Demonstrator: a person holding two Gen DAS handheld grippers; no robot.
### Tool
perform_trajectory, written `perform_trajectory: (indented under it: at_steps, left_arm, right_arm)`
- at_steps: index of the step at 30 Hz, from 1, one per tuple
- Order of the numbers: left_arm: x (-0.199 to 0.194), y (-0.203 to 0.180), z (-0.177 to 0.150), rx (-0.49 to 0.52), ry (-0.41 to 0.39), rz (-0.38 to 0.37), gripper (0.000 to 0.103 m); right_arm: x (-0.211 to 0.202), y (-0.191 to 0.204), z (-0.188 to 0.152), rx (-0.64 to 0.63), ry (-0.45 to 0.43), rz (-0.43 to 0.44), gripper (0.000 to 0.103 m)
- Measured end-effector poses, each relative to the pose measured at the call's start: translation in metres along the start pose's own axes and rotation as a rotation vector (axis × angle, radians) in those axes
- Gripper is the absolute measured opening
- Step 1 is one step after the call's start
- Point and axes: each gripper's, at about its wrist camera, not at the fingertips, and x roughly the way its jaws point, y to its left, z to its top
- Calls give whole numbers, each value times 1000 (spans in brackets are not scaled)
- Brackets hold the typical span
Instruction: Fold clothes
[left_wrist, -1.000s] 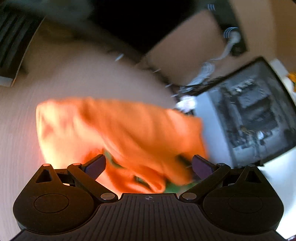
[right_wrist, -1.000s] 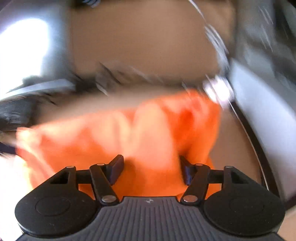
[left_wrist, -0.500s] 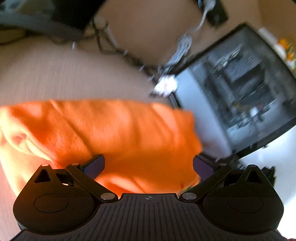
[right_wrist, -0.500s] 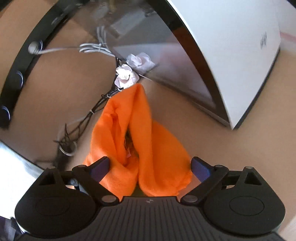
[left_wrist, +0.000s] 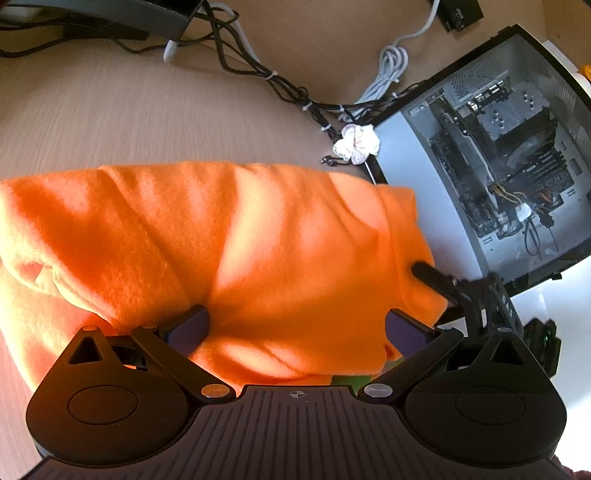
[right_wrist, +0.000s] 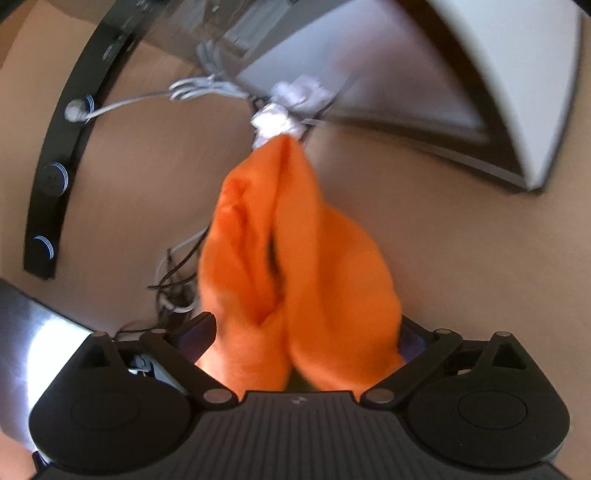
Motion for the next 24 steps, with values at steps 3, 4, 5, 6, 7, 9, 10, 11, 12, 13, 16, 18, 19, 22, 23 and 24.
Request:
perform_trajectory:
  at_steps: [3,4,5,6,7,9,10,11,12,13,16,18,19,22,23,24]
  left_arm:
    - [-2,1,-2,18,12,-6,103]
    - [-3,3,-3,19,15,-9,103]
    - [-4,5,-3,16,16,-15,103]
    - [-6,7,-4,10,16,-23,103]
    - [-7,10,-4,2,15,-30,103]
    - [-10,16,-4,-14,10,-45,103]
    - [-12,18,-3,-25,7,-56,103]
    - [-18,20,-4,-37,0,-69,103]
    - [-25,21,-5,-50,-8,-84,103]
    - [-32,22,-5,-64,-16,-98,103]
    - [-53,31,-9,-98,-38,-136,103]
    - [-62,49,-12,-147,-55,-135,103]
    - [-70,58,-13,-186,-73,-136,103]
    - [-104,86,-12,-291,-161,-153,103]
    - [-123,93,-11,-301,-211,-153,103]
    - [-141,98,-11,-305,-254,-133,103]
  right_arm:
    - [12,14,-3,-100,-52,-43,99]
    - [16,16,-3,-113,-63,-47,98]
    - [20,19,-2,-120,-71,-47,93]
    - [25,19,-1,-122,-66,-29,87]
    - [31,19,1,-123,-58,-5,70]
    - [40,22,6,-151,-34,23,44]
    - [42,29,9,-191,-34,35,37]
    - [40,39,11,-255,-43,40,33]
    - [38,50,12,-325,-54,42,31]
    - [32,66,11,-431,-72,42,28]
    - [8,115,-7,-772,-127,67,24]
    - [-10,151,-27,-1037,-174,93,24]
    - [-20,170,-51,-1248,-208,119,24]
    - [-34,191,-127,-1796,-228,241,24]
    - [-34,193,-146,-1904,-189,287,24]
    - [-30,190,-165,-1991,-130,317,24]
